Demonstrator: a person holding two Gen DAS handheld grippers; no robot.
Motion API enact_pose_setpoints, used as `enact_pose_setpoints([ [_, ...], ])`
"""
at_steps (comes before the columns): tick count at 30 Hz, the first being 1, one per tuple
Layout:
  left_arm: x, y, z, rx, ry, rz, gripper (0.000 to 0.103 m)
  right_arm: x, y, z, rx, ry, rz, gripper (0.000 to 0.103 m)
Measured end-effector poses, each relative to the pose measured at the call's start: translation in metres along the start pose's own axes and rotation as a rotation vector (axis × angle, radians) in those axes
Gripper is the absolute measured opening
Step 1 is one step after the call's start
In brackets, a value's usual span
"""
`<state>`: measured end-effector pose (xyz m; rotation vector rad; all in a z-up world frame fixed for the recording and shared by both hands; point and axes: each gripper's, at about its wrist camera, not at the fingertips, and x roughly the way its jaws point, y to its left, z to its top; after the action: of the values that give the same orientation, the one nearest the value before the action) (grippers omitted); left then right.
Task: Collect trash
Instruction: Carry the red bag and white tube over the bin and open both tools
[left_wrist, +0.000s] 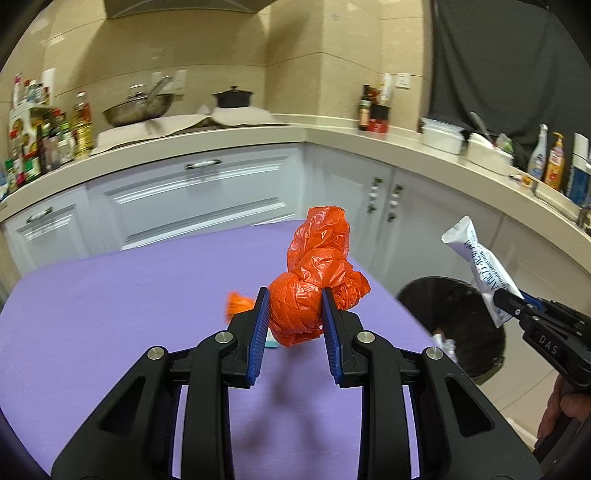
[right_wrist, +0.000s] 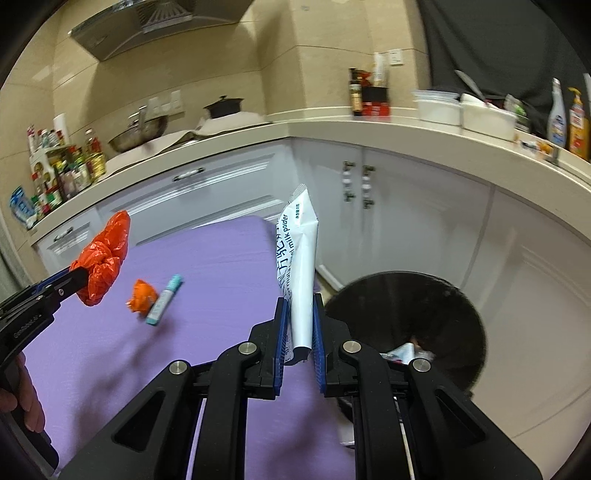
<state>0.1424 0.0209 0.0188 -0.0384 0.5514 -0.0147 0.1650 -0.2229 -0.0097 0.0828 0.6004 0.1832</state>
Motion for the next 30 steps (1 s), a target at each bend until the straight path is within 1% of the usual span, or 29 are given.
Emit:
enact_pose_setpoints([
  [5,0.011,-0.043,0.002,0.046,0.007,-0.064,0.027,-0.006,-0.028,-0.003,0.039,-0.006,-0.046,0.014],
  [16,0.038,-0.11,0.003,0.124,0.025,-0.146,0.027,-0.008,-0.077,-0.008,0.098,-0.017,-0.115,0.014],
  [22,0.055,-0.135,0.005,0.151,0.037,-0.173,0.027,-0.003,-0.095,-0.01,0.122,-0.015,-0.134,0.014],
  [30,0.078,-0.153,0.006,0.165,0.058,-0.191,0.027,0.008,-0.11,-0.013,0.14,-0.003,-0.151,0.014],
])
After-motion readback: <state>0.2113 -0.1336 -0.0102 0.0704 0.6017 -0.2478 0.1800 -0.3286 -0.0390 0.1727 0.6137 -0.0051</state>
